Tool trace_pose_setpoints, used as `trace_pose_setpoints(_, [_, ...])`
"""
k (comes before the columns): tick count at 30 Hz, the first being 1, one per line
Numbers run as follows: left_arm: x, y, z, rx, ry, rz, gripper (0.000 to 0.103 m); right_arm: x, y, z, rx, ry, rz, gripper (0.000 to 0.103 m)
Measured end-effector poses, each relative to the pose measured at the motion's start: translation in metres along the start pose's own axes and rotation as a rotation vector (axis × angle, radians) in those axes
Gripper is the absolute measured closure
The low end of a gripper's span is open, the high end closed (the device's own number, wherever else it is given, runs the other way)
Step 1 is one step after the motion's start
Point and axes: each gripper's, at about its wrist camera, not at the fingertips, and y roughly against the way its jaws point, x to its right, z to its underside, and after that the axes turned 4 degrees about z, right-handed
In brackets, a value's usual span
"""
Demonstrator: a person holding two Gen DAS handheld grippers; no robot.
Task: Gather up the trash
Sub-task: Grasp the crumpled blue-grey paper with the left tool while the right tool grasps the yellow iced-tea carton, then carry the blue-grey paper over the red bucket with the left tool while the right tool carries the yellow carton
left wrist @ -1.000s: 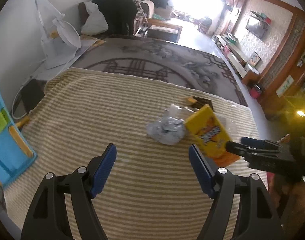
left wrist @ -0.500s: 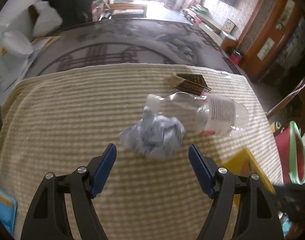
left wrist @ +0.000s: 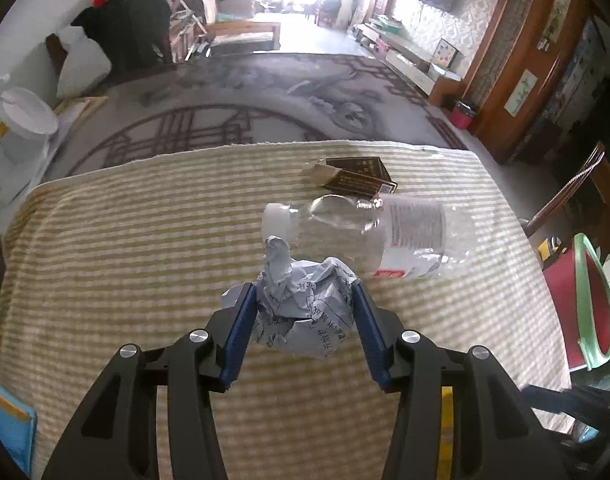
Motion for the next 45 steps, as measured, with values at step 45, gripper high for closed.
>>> trace_pose_setpoints(45, [0.027, 0.062, 0.022, 0.108, 0.111, -0.046, 0.055, -0.026, 0.064, -0.008, 0.219, 0.241, 0.026, 0.045])
